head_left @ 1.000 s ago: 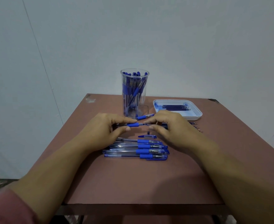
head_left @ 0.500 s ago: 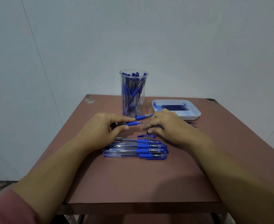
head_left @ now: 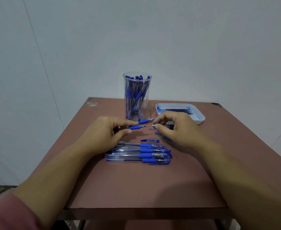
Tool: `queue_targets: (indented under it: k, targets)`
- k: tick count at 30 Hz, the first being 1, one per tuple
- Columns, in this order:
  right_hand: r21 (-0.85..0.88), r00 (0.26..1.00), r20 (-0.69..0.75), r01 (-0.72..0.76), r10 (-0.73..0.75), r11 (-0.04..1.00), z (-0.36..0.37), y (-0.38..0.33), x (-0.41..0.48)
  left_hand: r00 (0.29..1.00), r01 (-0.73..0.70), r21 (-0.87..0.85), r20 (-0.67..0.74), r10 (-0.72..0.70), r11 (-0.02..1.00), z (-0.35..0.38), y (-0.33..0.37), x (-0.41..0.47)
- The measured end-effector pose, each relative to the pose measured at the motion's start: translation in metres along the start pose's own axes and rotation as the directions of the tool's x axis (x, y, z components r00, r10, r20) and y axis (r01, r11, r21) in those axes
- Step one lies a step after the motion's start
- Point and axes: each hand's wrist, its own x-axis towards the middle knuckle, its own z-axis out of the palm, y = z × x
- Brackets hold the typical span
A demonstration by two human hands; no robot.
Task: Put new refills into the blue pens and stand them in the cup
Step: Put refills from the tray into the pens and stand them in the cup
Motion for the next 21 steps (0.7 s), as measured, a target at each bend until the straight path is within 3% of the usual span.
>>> queue_targets:
  k: [10,16,21]
  targets:
    - [-0.006,0.998,0.011,0.063,-0.063,0.998,0.020,-0.001,0.003,0.999,-0.026,0.002,0.019,0.026,1.000,0.002,0.002,0.000]
    - [-0.197,0.987,0.057,0.161,-0.153,0.967,0.022,0.003,0.007,1.000,-0.028,0.012,0.011,0.028,1.000,0.002,0.001,0.000]
    - [-0.290,0.963,0.014,0.261,-0.268,0.921,0.024,0.003,0.008,1.000,-0.024,0.007,0.003,0.024,1.000,0.002,0.001,0.000]
